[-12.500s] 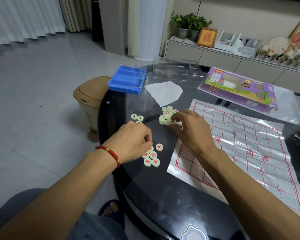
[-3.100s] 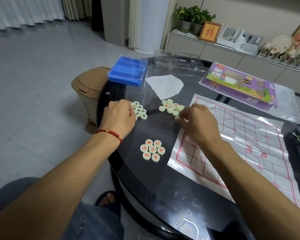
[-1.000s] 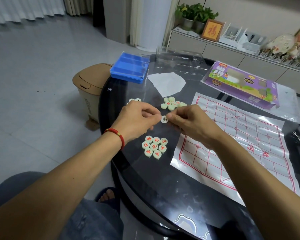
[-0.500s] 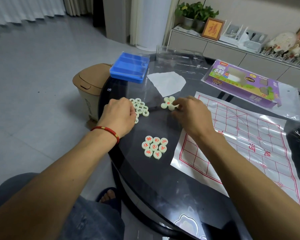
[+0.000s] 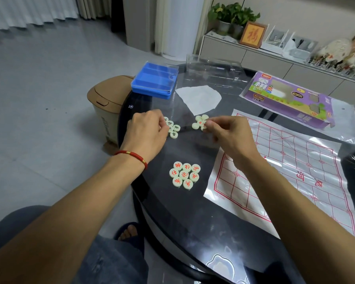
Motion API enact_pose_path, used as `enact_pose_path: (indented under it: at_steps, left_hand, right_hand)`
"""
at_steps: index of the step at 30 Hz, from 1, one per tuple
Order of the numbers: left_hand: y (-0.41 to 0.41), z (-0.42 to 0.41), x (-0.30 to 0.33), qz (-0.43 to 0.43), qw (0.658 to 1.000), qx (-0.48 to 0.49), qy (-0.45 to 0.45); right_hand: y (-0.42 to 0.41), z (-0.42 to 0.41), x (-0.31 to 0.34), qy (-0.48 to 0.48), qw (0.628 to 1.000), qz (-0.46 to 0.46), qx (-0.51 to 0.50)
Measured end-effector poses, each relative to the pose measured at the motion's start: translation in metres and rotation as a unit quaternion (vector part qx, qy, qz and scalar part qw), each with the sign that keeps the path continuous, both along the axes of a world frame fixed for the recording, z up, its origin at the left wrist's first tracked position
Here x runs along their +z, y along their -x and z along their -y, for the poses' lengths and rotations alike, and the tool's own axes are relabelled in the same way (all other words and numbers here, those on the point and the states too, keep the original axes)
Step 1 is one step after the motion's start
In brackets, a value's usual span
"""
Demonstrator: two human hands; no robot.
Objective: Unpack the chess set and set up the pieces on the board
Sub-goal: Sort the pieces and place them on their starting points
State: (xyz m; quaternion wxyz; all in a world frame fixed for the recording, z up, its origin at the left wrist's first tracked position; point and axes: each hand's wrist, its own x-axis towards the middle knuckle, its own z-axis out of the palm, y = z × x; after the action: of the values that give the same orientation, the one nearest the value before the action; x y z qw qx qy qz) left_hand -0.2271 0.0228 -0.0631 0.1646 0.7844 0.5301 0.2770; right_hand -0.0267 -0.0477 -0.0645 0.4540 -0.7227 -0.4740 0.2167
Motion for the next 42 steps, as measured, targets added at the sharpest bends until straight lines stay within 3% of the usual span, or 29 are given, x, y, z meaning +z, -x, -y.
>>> enact_pose_path:
  at_steps: [1, 3, 10, 15, 18, 21, 28, 34, 38, 42]
  left_hand:
    - [-0.001, 0.004, 0.002, 0.043, 0.999, -0.007, 0.018]
    - [-0.003, 0.012, 0.005, 0.107, 0.992, -0.024, 0.059]
    - [-0.007, 0.021, 0.007, 0.249, 0.941, -0.096, 0.209]
    - [-0.009, 0.024, 0.007, 0.217, 0.950, -0.113, 0.196]
    - [-0.006, 0.021, 0.001, 0.165, 0.970, -0.091, 0.155]
    - [-0.005, 0.021, -0.001, 0.117, 0.981, -0.079, 0.136]
    - [-0.009, 0.024, 0.002, 0.096, 0.987, -0.078, 0.105]
    - [-0.007, 0.025, 0.001, 0.085, 0.989, -0.073, 0.098]
    - [-0.006, 0.025, 0.001, 0.090, 0.989, -0.073, 0.096]
    - [-0.005, 0.023, 0.002, 0.090, 0.989, -0.071, 0.090]
  right_hand:
    - [0.003, 0.006, 0.006, 0.005, 0.996, -0.087, 0.023]
    - [0.006, 0.015, 0.012, 0.022, 0.985, -0.163, 0.049]
    - [0.010, 0.021, 0.015, 0.032, 0.976, -0.192, 0.098]
    - [0.018, 0.020, 0.011, 0.035, 0.985, -0.109, 0.125]
    - [0.011, 0.018, 0.010, 0.081, 0.985, 0.064, 0.135]
    - [-0.002, 0.019, 0.009, 0.134, 0.948, 0.229, 0.176]
    - [0.007, 0.026, 0.007, 0.121, 0.923, 0.272, 0.244]
    - [-0.011, -0.010, -0.004, 0.046, 0.930, 0.364, 0.030]
    - [0.000, -0.010, -0.012, 0.069, 0.895, 0.438, 0.038]
    - [0.006, 0.004, -0.012, 0.038, 0.904, 0.419, 0.071]
